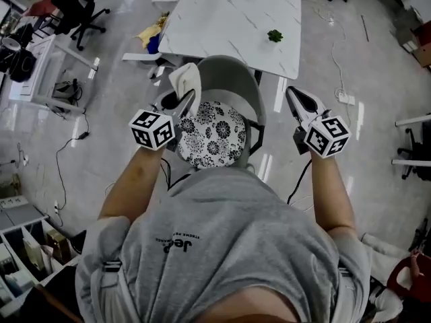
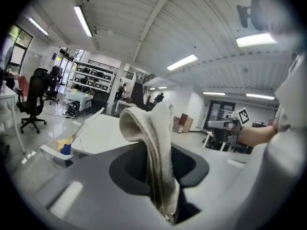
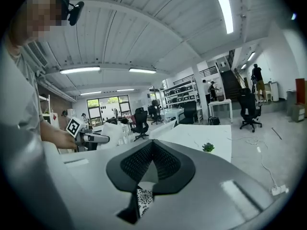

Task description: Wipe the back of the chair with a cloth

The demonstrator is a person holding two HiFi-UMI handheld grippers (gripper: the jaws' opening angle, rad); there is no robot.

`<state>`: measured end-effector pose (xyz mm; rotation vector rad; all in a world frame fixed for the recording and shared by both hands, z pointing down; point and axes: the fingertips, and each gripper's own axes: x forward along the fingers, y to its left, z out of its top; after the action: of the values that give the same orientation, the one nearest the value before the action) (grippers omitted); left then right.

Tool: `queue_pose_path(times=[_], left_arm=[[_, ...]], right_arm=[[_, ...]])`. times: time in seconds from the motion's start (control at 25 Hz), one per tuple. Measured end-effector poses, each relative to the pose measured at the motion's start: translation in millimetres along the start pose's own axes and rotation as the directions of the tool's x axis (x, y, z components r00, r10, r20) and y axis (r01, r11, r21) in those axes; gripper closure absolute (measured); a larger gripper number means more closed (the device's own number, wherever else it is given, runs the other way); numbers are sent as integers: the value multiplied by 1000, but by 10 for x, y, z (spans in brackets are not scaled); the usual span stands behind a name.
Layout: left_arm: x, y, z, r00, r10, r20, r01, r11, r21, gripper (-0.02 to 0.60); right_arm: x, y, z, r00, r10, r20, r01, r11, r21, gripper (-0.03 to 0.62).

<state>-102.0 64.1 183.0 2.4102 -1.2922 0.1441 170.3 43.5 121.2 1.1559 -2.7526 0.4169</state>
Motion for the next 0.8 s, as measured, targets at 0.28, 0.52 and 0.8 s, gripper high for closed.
queue_pose_path(times=[0.28,0.52,0.8], left_arm=[[600,767,-423,990,113,-82,-110,993,40,430],[1175,1562,-994,970,184,-157,-175,982,69,430],[1688,2042,-1321,954,271,-126,-259,960,102,430]], right_arm=[[644,-471,-397,997,-40,-59,40,999,-4,594],[1010,-854,-862,978,-177,-107,181,983,32,594],[1375,-1156,-1389,964,-195,-180,198,980,-3,594]])
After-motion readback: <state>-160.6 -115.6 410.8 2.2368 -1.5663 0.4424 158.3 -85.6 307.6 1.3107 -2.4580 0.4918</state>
